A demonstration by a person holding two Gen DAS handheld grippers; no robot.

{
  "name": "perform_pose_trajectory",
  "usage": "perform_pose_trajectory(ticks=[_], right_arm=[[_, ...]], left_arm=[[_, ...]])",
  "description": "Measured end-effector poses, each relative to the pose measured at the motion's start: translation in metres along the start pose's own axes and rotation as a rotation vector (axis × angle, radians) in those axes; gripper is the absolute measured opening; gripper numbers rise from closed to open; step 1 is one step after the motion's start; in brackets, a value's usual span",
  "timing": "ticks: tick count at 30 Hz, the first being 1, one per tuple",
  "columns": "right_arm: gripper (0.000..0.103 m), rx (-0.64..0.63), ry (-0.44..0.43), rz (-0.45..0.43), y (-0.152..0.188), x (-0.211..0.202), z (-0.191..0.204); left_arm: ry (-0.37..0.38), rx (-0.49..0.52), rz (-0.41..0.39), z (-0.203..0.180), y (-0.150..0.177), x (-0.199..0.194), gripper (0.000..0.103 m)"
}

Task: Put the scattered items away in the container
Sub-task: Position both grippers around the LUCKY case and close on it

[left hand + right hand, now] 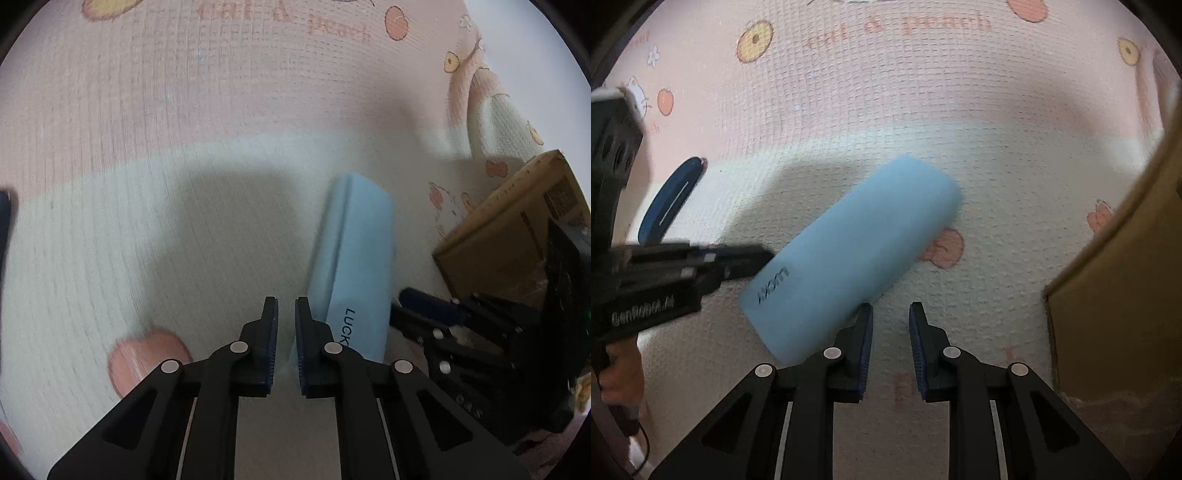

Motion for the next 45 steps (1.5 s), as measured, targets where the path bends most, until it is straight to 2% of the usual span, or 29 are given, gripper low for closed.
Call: perform_pose_trajectory(ticks=[6, 10, 14, 16, 17, 18, 19, 20, 22, 26, 33, 41, 45], right_arm=[[0.018, 0.034, -0.019, -0.002, 0.011, -0.01, -0.008], [0.018, -0.009, -0.002, 0.01, 0.023, -0.019, -0.01], [0.02, 0.0, 0.01, -0.008, 0.025, -0.036, -0.012], [0.037, -0.015, 0.033, -0.013, 0.025, -0.043, -0.012], [0.054, -0.023, 0.053, -0.023, 0.024, -0.046, -0.013], [0.065, -0.025, 0.064, -0.039, 0.023, -0.049, -0.013], [0.068, -0.022, 0.065, -0.051, 0.024, -0.053, -0.012], [0.069, -0.019, 0.061, -0.059, 0.025, -0.056, -0.011], [0.069, -0.011, 0.049, -0.044, 0.023, -0.054, -0.01], [0.069, 0.019, 0.02, -0.004, 0.023, -0.043, -0.004], [0.07, 0.073, -0.054, 0.026, 0.026, -0.031, 0.014], [0.071, 0.117, -0.089, 0.113, 0.027, 0.0, 0.026], [0.071, 0.14, -0.098, 0.103, 0.023, 0.003, 0.025]], left_arm=[[0.023, -0.019, 0.03, -0.025, 0.04, -0.008, 0.007], [0.075, -0.066, 0.054, -0.037, 0.07, -0.012, 0.007], [0.082, -0.115, 0.069, -0.034, 0.079, -0.013, 0.007], [0.082, -0.146, 0.056, -0.026, 0.075, -0.017, 0.01], [0.089, -0.159, 0.048, -0.024, 0.072, -0.019, 0.013], [0.098, -0.176, 0.036, -0.02, 0.068, -0.021, 0.016], [0.108, -0.198, 0.025, -0.016, 0.063, -0.023, 0.025], [0.123, -0.221, 0.016, -0.012, 0.059, -0.024, 0.037], [0.156, -0.266, 0.012, -0.005, 0.052, -0.024, 0.043], [0.219, -0.343, -0.001, 0.004, 0.041, -0.022, 0.046], [0.312, -0.371, -0.005, -0.002, 0.028, -0.014, 0.049], [0.333, -0.369, 0.011, -0.006, 0.024, -0.001, 0.048], [0.337, -0.398, 0.023, -0.006, 0.021, 0.006, 0.046]])
Point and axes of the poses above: each gripper's, at about its wrist camera, not at the fingertips, and x roughly the way its jaws point, z to its left, y to its underside, the point moved 7 cm from there along x, roughly the way its jaws point, and after that the axes turned 1 degree about -x, right-handed, at the moved point
